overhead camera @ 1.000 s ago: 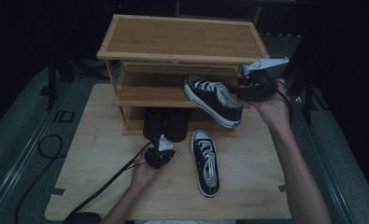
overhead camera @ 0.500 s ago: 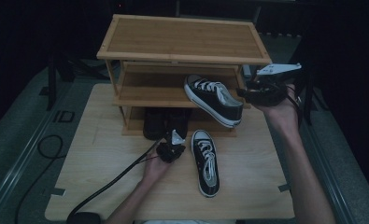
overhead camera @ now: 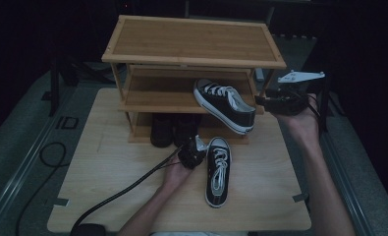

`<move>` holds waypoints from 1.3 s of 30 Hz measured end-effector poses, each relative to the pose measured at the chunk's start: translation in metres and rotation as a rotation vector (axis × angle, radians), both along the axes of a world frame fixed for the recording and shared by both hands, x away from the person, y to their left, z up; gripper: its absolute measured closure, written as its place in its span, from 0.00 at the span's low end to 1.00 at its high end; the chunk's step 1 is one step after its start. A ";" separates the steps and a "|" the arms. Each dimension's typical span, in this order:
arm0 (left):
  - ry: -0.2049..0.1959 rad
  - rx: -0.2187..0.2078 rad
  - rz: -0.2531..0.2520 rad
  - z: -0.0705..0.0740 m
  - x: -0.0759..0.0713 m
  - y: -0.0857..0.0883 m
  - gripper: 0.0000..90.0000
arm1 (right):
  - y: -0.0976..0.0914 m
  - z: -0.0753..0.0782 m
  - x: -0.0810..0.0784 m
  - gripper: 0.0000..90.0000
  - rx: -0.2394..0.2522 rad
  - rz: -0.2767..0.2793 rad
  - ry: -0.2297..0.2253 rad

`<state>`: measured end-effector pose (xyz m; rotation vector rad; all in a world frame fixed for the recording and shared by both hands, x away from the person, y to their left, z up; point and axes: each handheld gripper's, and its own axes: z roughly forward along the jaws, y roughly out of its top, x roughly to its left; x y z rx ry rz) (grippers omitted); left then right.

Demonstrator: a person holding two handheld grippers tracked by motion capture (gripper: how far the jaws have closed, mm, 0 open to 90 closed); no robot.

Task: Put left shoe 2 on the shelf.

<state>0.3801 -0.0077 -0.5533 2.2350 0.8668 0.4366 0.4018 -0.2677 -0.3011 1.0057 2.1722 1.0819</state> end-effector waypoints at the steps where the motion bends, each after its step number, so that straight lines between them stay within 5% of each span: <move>1: -0.001 0.003 0.001 0.000 0.001 -0.005 1.00 | 0.000 0.000 0.000 0.57 0.000 0.000 0.001; 11: -0.017 0.016 -0.008 0.002 0.012 -0.037 1.00 | -0.007 -0.005 0.000 0.57 0.006 -0.009 0.008; 23: -0.105 0.026 0.129 0.015 0.034 -0.042 1.00 | -0.018 -0.010 -0.003 0.58 0.005 -0.023 0.016; 29: -0.087 0.015 0.194 0.008 0.045 -0.038 1.00 | -0.018 -0.015 -0.008 0.70 -0.049 -0.024 0.033; 39: -0.068 0.000 0.226 0.004 0.052 -0.034 1.00 | -0.017 -0.032 -0.026 1.00 -0.103 0.024 0.093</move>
